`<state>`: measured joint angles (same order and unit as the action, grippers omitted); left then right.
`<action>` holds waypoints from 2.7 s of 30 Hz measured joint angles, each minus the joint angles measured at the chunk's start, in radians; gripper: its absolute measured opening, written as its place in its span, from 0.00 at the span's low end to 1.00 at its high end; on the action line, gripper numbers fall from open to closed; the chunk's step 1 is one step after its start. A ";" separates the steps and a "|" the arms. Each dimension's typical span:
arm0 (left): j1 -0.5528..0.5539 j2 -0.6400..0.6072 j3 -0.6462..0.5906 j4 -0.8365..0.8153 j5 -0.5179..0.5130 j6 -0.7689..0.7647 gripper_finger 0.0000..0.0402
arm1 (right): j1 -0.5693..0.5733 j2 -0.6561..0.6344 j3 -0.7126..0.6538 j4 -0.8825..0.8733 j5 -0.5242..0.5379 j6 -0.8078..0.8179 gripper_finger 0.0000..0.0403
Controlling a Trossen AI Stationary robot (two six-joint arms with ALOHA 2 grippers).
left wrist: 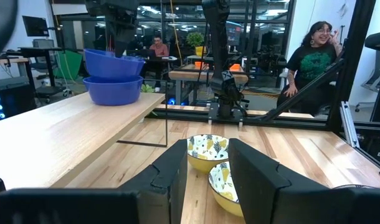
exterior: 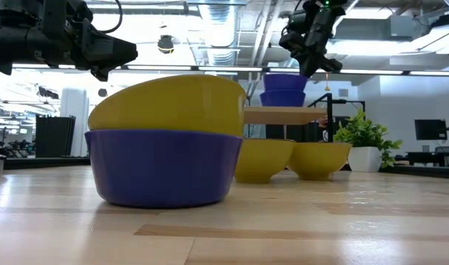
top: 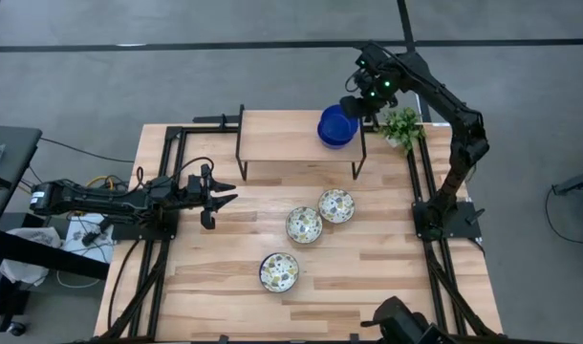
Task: Pick & Place Mini bowls
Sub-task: Stack the top blue bowl on top of the blue bowl on the shelf, then remove the bottom white patterned bowl on top of the blue bowl
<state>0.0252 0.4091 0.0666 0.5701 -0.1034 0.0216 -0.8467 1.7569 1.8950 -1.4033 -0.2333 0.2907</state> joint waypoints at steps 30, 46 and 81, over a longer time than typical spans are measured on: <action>0.000 0.000 0.000 0.000 0.000 0.000 0.29 | 0.007 0.032 0.000 0.002 -0.002 -0.005 0.00; 0.000 0.000 0.000 0.007 0.000 0.000 0.29 | 0.015 0.031 0.000 0.002 -0.003 -0.012 0.00; 0.000 0.000 0.000 0.030 0.000 0.000 0.29 | 0.015 0.027 0.000 -0.004 -0.017 -0.054 0.35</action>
<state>0.0252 0.4091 0.0666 0.5997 -0.1034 0.0216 -0.8314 1.7842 1.8950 -1.4071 -0.2503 0.2363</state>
